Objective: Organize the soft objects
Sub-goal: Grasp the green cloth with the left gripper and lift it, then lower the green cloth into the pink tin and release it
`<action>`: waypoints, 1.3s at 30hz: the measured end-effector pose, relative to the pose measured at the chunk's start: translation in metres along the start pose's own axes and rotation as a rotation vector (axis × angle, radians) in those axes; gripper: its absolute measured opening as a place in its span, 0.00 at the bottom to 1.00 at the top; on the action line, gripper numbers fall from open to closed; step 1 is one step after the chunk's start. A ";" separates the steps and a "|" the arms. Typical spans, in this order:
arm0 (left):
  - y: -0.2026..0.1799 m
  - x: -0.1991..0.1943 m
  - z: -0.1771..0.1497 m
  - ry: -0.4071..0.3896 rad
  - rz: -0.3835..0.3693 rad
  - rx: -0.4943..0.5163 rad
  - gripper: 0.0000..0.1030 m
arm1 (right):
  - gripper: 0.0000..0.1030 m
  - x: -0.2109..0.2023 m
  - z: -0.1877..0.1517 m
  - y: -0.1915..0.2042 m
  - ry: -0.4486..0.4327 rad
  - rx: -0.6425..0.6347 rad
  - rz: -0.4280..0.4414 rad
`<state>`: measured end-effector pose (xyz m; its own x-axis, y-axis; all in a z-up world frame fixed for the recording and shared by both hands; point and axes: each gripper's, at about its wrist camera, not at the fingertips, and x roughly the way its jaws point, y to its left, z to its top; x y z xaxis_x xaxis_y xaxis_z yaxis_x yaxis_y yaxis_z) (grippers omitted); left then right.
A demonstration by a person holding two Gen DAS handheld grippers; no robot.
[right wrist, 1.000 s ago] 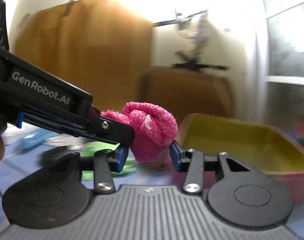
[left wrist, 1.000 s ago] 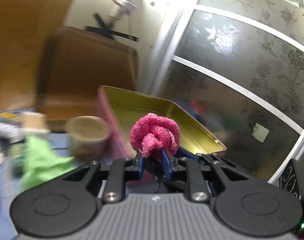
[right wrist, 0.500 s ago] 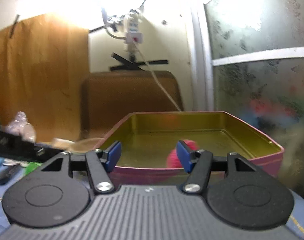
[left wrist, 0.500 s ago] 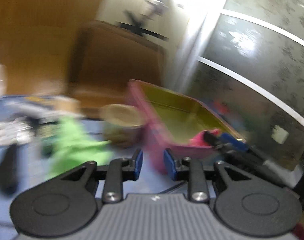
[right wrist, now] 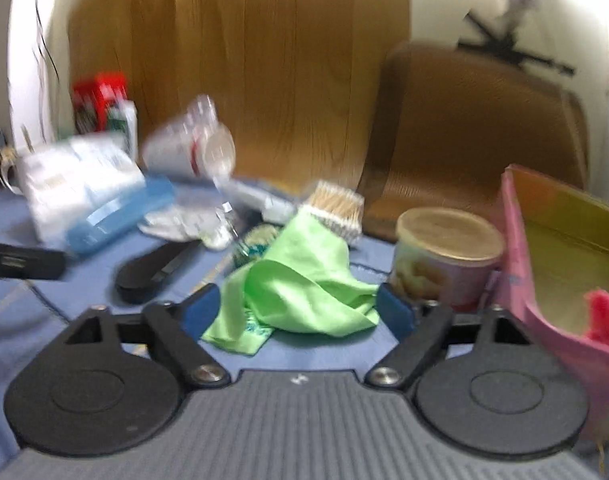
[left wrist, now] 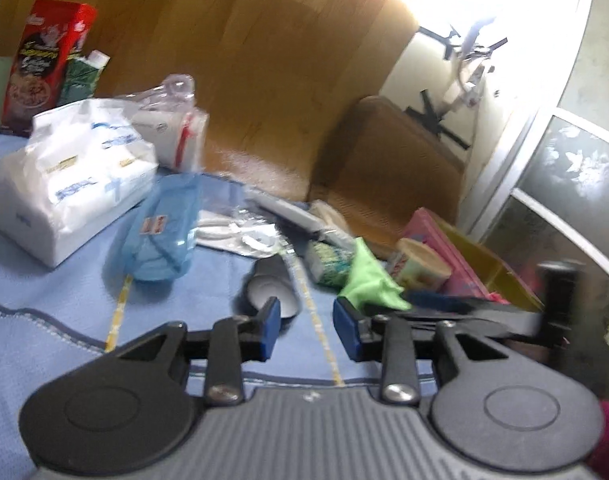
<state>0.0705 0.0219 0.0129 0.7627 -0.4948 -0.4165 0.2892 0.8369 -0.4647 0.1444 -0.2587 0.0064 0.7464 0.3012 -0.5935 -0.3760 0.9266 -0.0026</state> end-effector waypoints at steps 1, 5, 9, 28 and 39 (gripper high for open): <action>-0.002 0.001 0.000 0.002 -0.020 -0.002 0.41 | 0.87 0.010 0.001 -0.002 0.033 0.006 0.014; -0.009 0.007 -0.002 0.036 -0.094 -0.008 0.44 | 0.11 0.006 -0.006 -0.003 0.051 0.013 0.116; -0.022 0.029 -0.004 0.128 -0.150 -0.024 0.44 | 0.08 -0.033 -0.028 0.006 0.018 0.034 0.126; -0.191 0.111 0.011 0.231 -0.386 0.275 0.29 | 0.09 -0.140 -0.054 -0.041 -0.334 0.043 -0.173; -0.229 0.187 0.011 0.276 -0.252 0.284 0.36 | 0.13 -0.104 -0.035 -0.125 -0.239 0.155 -0.209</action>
<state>0.1527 -0.2597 0.0498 0.4775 -0.7022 -0.5282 0.6216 0.6948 -0.3618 0.0944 -0.4141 0.0404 0.9127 0.1284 -0.3879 -0.1271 0.9915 0.0291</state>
